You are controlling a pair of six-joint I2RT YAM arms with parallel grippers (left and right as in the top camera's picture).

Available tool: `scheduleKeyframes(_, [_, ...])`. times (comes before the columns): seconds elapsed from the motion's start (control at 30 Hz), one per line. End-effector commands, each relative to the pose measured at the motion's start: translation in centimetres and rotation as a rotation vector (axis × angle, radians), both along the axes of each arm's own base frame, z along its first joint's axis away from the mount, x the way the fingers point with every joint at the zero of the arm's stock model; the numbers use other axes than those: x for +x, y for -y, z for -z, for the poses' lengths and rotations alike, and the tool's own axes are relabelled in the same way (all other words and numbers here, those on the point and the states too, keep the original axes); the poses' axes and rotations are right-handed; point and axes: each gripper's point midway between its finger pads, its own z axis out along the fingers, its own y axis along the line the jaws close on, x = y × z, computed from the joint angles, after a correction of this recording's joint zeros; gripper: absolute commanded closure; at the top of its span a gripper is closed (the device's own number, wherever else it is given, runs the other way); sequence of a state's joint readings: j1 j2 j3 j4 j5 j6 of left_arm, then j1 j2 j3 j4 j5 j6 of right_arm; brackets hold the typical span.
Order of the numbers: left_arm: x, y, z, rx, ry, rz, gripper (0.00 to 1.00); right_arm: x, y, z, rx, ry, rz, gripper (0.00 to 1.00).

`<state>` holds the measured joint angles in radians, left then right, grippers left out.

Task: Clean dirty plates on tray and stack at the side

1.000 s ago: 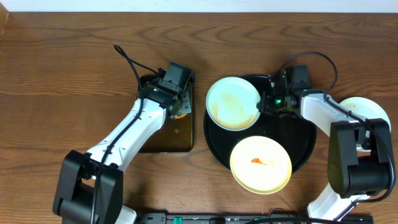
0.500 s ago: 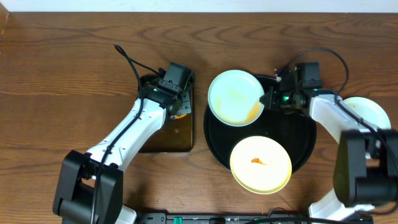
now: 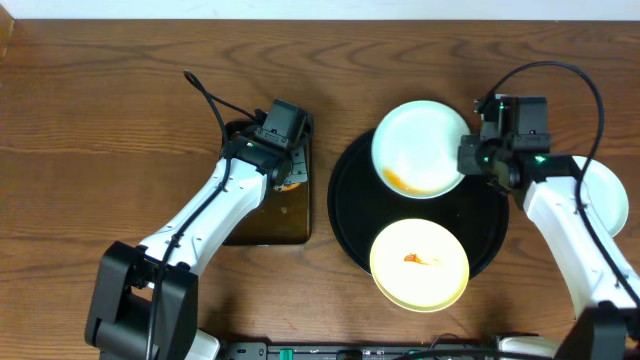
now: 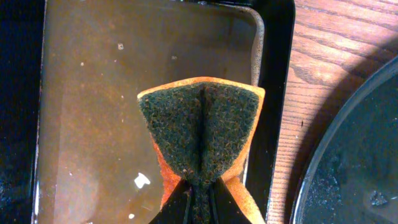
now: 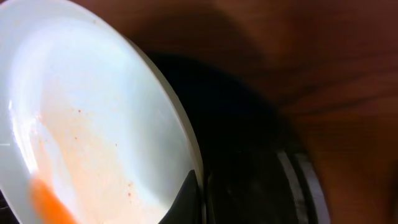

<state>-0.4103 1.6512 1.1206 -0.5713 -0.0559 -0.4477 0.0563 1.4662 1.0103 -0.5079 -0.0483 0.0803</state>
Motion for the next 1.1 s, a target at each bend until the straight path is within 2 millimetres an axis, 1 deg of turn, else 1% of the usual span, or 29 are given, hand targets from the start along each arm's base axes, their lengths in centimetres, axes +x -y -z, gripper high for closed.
scheduleKeyframes(0.0, [0.1, -0.4, -0.3, 0.014, 0.013, -0.003, 0.92, -0.3, 2.3, -1.9, -0.192, 0.054, 0.029, 0.99])
scheduleKeyframes(0.07, [0.1, -0.4, -0.3, 0.014, 0.013, -0.003, 0.92, -0.4, 2.5, -2.5, -0.252, 0.069, 0.029, 0.99])
scheduleKeyframes(0.2, [0.1, -0.4, -0.3, 0.014, 0.013, -0.003, 0.92, -0.7, 2.1, -3.4, -0.374, 0.087, -0.007, 0.99])
scheduleKeyframes(0.43, [0.1, -0.4, -0.3, 0.014, 0.013, -0.003, 0.92, -1.2, 2.3, -5.3, -0.658, 0.111, -0.014, 0.99])
scheduleKeyframes(0.6, [0.1, -0.3, -0.3, 0.012, 0.016, -0.003, 0.92, -1.2, 1.2, -6.7, -0.784, 0.151, -0.043, 0.99])
scheduleKeyframes(0.77, [0.1, -0.3, -0.3, 0.013, 0.016, -0.003, 0.92, -1.1, 0.1, -8.9, -0.939, 0.206, -0.062, 0.99])
scheduleKeyframes(0.97, [0.1, -0.3, -0.3, 0.012, 0.016, -0.003, 0.92, -1.0, -1.0, -10.4, -1.019, 0.254, -0.079, 0.99])
scheduleKeyframes(1.07, [0.1, -0.3, -0.3, 0.013, 0.016, -0.003, 0.92, -0.8, -1.3, -10.7, -1.021, 0.266, -0.081, 0.99])
